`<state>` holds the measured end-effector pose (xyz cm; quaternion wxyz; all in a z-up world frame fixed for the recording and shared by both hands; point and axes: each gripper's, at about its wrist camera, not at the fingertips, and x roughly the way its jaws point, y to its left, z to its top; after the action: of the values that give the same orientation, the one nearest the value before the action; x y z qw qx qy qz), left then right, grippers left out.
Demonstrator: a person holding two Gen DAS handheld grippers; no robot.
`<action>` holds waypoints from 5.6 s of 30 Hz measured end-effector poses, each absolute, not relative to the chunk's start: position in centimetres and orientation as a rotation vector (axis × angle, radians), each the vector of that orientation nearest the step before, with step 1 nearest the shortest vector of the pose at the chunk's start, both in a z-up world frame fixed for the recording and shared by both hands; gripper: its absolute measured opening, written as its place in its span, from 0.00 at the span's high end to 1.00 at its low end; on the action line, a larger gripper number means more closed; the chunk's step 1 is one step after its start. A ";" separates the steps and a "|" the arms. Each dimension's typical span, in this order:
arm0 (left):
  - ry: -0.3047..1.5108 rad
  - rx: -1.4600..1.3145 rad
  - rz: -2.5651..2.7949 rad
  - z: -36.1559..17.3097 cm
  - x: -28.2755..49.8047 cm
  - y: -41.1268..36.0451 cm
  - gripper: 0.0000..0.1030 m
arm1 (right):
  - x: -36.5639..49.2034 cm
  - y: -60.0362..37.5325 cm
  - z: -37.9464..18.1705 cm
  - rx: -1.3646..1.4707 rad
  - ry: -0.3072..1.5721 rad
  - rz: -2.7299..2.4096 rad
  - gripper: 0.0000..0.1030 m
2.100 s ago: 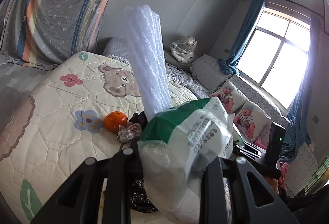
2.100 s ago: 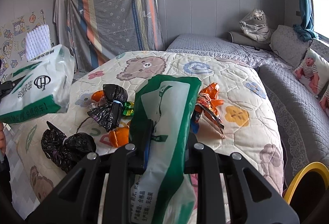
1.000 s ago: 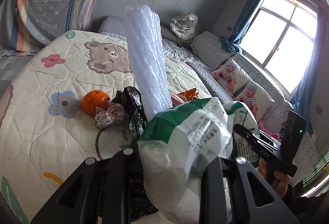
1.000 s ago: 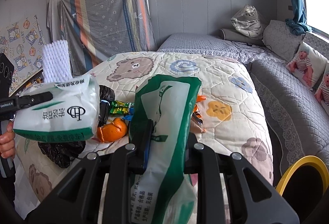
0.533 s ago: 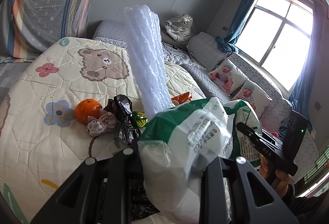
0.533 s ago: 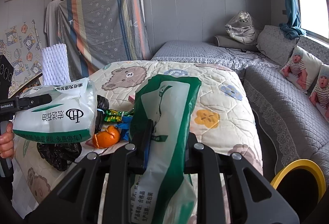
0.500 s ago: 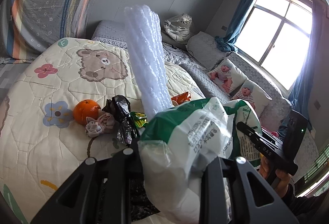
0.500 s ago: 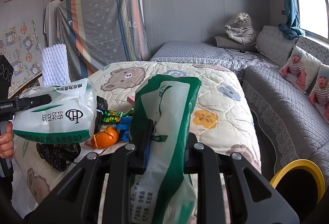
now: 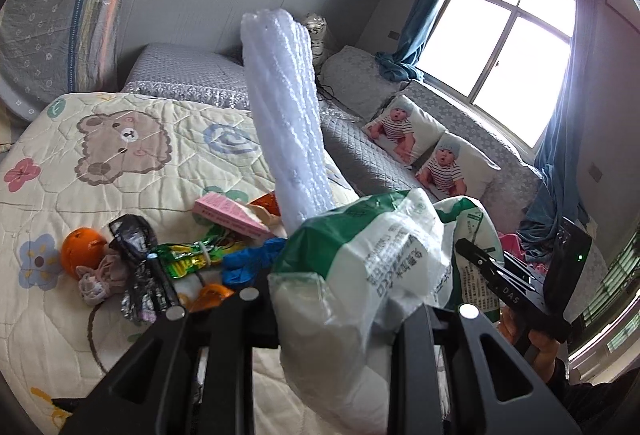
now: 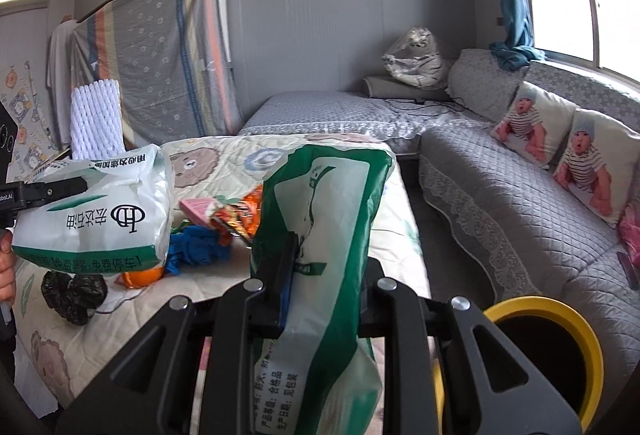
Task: Collect trash
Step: 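Carry both held bags from the bed over the yellow-rimmed bin, then open the right tool while the left tool opens, dropping both bags into the bin, then move both tools back over the bed toward the remaining trash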
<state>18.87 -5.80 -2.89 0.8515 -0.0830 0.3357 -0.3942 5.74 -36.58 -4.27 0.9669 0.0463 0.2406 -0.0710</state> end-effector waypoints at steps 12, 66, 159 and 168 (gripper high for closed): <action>0.721 -0.098 -1.011 -2.0 17.9 -16.9 0.78 | -1.0 -44.6 -5.3 0.132 0.476 -0.378 0.81; 0.915 0.171 -1.212 -11.0 12.5 -42.4 0.77 | -9.8 -54.9 -12.6 0.298 0.651 -0.682 0.80; 0.604 -0.060 -0.637 -3.5 16.9 -5.8 0.08 | 2.9 -35.3 -5.1 0.033 0.434 -0.151 0.35; 0.622 -0.106 -0.511 -6.4 15.3 1.2 0.08 | 6.8 -31.0 -7.3 -0.028 0.486 -0.046 0.35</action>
<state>15.26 1.18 -6.38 0.9187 -0.0513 0.3027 -0.2485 6.84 -31.00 -7.34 0.9702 -0.0139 0.2407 -0.0227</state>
